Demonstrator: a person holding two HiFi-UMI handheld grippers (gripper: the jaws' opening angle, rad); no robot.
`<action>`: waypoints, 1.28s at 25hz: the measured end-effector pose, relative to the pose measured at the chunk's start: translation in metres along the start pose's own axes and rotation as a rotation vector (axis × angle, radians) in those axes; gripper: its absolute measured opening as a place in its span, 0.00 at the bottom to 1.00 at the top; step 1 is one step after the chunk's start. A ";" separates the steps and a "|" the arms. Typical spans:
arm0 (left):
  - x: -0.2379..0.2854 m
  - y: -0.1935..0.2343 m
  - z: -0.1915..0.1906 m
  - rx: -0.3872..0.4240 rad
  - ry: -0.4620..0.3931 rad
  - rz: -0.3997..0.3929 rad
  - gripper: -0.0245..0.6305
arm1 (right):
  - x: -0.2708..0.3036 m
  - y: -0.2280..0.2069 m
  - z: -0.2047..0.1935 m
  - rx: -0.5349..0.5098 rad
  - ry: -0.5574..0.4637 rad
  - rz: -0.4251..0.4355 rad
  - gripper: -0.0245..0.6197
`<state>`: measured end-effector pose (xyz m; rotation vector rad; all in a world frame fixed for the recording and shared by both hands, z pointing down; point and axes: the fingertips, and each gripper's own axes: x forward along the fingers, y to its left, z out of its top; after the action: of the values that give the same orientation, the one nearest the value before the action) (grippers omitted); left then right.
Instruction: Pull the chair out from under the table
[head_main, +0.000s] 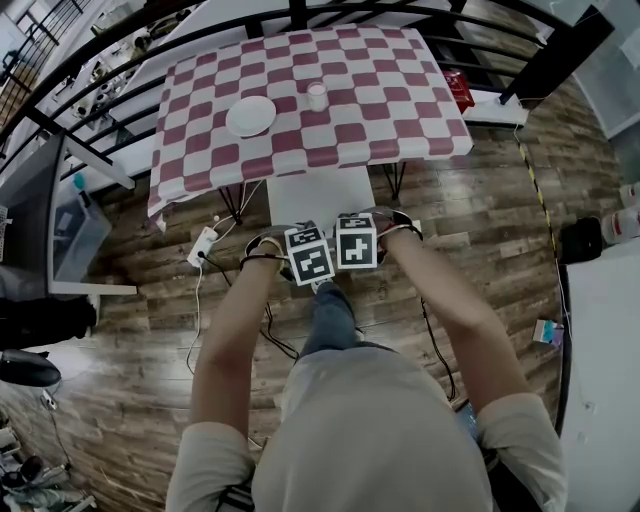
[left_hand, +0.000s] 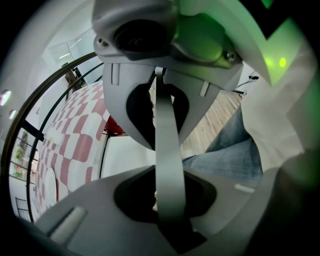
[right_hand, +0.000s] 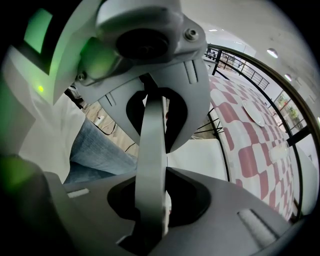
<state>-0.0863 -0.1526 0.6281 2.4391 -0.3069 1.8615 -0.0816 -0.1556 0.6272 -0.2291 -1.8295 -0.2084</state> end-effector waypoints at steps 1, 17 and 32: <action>0.000 -0.002 0.000 0.002 -0.001 0.000 0.16 | 0.000 0.003 0.000 0.002 -0.001 0.000 0.15; -0.005 -0.049 0.001 0.016 -0.002 -0.008 0.16 | -0.001 0.049 0.004 0.020 -0.002 0.005 0.15; -0.008 -0.092 0.003 0.010 -0.005 -0.003 0.16 | -0.001 0.092 0.007 0.019 0.001 0.012 0.15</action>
<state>-0.0679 -0.0618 0.6270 2.4498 -0.2951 1.8607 -0.0633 -0.0649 0.6265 -0.2271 -1.8278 -0.1826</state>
